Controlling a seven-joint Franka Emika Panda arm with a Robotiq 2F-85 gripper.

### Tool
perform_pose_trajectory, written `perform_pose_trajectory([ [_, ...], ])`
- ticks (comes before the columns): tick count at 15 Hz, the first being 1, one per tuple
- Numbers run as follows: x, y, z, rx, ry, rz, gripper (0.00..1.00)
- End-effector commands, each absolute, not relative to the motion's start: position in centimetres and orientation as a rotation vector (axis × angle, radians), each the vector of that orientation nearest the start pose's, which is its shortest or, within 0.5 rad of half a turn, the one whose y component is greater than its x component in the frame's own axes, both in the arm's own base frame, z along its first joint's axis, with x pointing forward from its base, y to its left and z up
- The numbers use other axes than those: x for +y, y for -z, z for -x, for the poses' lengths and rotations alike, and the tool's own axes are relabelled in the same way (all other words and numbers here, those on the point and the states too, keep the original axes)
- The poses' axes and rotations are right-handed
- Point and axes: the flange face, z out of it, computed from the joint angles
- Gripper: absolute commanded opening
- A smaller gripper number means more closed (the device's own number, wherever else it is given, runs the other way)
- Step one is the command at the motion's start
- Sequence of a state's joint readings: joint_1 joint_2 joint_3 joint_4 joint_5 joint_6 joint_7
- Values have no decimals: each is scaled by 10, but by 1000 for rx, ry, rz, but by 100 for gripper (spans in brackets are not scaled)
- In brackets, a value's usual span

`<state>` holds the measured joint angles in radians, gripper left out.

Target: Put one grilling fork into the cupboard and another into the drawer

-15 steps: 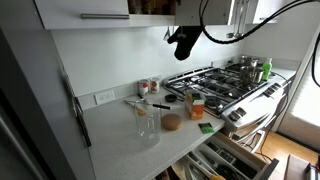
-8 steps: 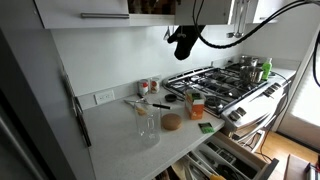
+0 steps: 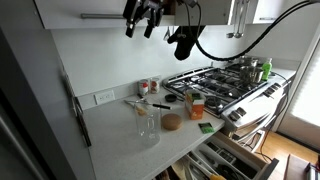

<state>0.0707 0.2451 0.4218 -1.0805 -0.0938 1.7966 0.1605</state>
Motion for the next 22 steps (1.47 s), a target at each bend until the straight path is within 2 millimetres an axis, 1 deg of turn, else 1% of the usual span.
perform_pose_trajectory([
  [1, 228, -697, -571, -600, 457, 2915, 100],
  [2, 243, -720, -579, -525, 564, 2897, 100],
  [3, 239, -708, -582, -558, 524, 2906, 100],
  [4, 235, -700, -583, -574, 501, 2913, 100],
  [5, 233, -696, -584, -580, 490, 2916, 100],
  [9, 233, -699, -580, -589, 493, 2918, 100],
  [10, 238, -680, -580, -696, 360, 2931, 100],
  [12, 242, -653, -581, -793, 225, 2918, 100],
  [14, 248, -626, -584, -887, 143, 2896, 100],
  [16, 252, -601, -588, -959, 95, 2881, 100],
  [18, 252, -578, -592, -990, 62, 2895, 100],
  [20, 252, -561, -597, -999, 70, 2903, 100],
  [22, 254, -550, -602, -990, 101, 2910, 100],
])
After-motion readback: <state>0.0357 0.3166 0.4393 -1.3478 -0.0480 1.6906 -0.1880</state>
